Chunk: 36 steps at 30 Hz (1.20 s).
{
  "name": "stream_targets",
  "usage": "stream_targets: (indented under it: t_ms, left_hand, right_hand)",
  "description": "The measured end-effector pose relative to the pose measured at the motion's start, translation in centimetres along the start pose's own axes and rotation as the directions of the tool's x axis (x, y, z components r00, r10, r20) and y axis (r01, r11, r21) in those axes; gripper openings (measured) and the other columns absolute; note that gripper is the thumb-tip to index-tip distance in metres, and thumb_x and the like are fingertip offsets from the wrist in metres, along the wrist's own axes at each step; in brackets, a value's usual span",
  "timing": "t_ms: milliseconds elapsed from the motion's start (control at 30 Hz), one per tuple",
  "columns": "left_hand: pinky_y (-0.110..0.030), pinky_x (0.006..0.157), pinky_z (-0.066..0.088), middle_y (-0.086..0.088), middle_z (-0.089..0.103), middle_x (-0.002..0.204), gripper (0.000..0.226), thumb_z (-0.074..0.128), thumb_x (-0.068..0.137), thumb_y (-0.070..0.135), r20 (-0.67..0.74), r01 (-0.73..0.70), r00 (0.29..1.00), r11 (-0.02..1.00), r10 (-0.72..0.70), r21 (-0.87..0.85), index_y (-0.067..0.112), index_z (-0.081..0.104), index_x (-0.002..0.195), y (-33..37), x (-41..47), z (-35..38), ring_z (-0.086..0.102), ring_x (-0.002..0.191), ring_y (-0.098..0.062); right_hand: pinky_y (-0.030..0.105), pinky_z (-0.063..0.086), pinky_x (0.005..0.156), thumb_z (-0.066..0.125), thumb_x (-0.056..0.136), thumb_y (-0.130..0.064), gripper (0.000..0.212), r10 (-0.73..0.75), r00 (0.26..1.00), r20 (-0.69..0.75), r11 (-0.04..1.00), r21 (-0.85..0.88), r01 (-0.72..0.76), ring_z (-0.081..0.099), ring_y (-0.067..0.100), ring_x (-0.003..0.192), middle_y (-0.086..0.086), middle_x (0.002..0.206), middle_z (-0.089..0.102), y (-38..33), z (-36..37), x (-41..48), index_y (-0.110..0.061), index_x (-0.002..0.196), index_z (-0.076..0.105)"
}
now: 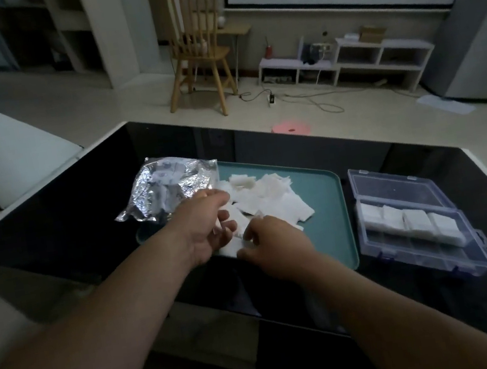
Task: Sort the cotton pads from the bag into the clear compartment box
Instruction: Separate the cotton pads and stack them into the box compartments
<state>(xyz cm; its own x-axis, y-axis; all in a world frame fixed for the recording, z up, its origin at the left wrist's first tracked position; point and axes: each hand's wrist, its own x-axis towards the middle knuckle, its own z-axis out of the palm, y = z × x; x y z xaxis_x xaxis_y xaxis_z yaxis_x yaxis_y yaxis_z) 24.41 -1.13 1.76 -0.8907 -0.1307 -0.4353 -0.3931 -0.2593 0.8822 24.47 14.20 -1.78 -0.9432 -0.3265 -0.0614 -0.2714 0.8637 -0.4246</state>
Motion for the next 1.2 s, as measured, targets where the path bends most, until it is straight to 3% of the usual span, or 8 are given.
stream_targets:
  t_ms: [100,300,467,633,833,900,1067,1200]
  left_hand:
    - [-0.022,0.041,0.042,-0.008,0.054,0.085,0.003,0.062,0.1,0.02,-0.047,-0.002,0.999,1.0,0.002,-0.009,0.018,0.06,0.101,-1.2,-0.1,-1.2,0.056,0.06,-0.018]
    - [-0.02,0.04,0.04,-0.005,0.053,0.078,0.003,0.06,0.099,0.016,-0.08,-0.024,0.997,0.997,0.019,-0.07,0.018,0.059,0.102,-0.8,0.2,-1.8,0.052,0.049,-0.011]
    - [-0.021,0.042,0.042,-0.003,0.056,0.079,0.01,0.059,0.1,0.018,-0.04,-0.055,0.998,0.997,0.052,-0.054,0.019,0.062,0.109,-0.3,-0.3,-1.1,0.055,0.055,-0.012]
    - [-0.022,0.044,0.048,-0.004,0.055,0.079,0.005,0.058,0.101,0.016,-0.1,-0.107,0.99,0.993,0.102,-0.051,0.016,0.058,0.106,-0.2,-1.1,-1.1,0.056,0.056,-0.013]
    - [-0.038,0.067,0.062,-0.022,0.066,0.107,0.029,0.067,0.099,0.031,0.211,0.048,0.977,0.99,-0.019,-0.134,0.005,0.067,0.109,-3.4,-2.1,2.8,0.073,0.089,-0.034]
    - [-0.032,0.061,0.058,-0.012,0.073,0.084,0.025,0.061,0.101,0.026,0.246,0.041,0.969,0.987,-0.002,-0.153,0.005,0.072,0.092,-3.6,-1.8,3.8,0.072,0.069,-0.02]
    - [-0.025,0.046,0.051,-0.01,0.053,0.07,0.016,0.045,0.097,0.004,0.031,0.0,1.0,0.984,0.006,-0.178,0.014,0.054,0.105,-2.8,0.4,4.3,0.054,0.049,-0.018]
    - [-0.02,0.043,0.045,-0.007,0.046,0.086,0.007,0.052,0.102,0.017,-0.06,-0.005,0.998,0.987,-0.005,-0.159,0.023,0.055,0.105,-2.4,1.9,3.0,0.046,0.062,-0.018]
  right_hand:
    - [0.034,0.049,0.077,0.072,0.088,-0.034,0.019,0.011,1.0,-0.018,0.999,0.039,-0.011,0.063,0.022,0.1,0.001,0.11,0.064,-0.6,0.8,0.7,-0.023,0.102,0.063]
    - [0.032,0.044,0.081,0.068,0.091,-0.036,0.034,0.043,0.999,-0.023,0.999,0.018,-0.043,0.061,0.026,0.109,0.004,0.12,0.062,0.0,1.7,1.1,-0.02,0.12,0.062]
    - [0.033,0.042,0.068,0.064,0.089,-0.026,0.008,0.028,0.999,-0.016,0.998,0.052,-0.027,0.059,0.023,0.089,0.001,0.095,0.06,0.2,1.7,1.5,-0.023,0.089,0.057]
    - [0.017,0.036,0.058,0.065,0.092,-0.021,0.003,0.09,0.987,-0.13,0.963,0.263,-0.053,0.056,0.013,0.077,-0.011,0.08,0.059,0.9,-1.1,1.0,-0.023,0.093,0.062]
    - [0.029,0.044,0.059,0.068,0.094,-0.024,0.013,0.089,0.946,-0.313,0.935,0.354,0.029,0.057,0.01,0.069,-0.005,0.075,0.063,0.7,-3.0,-1.4,-0.023,0.085,0.059]
    - [0.032,0.05,0.064,0.07,0.092,-0.028,0.012,0.047,0.969,-0.242,0.944,0.327,0.036,0.06,0.01,0.069,-0.005,0.075,0.065,0.8,-2.7,-1.9,-0.023,0.084,0.062]
    - [0.027,0.053,0.074,0.07,0.097,-0.025,0.009,0.085,0.987,-0.138,0.877,0.48,-0.008,0.07,0.007,0.081,-0.007,0.087,0.077,2.5,-5.0,-0.8,-0.021,0.096,0.078]
    - [0.036,0.058,0.077,0.062,0.101,-0.028,0.012,0.184,0.958,-0.218,0.949,0.292,-0.116,0.069,0.013,0.081,-0.008,0.089,0.073,5.3,-7.0,0.9,-0.024,0.096,0.072]
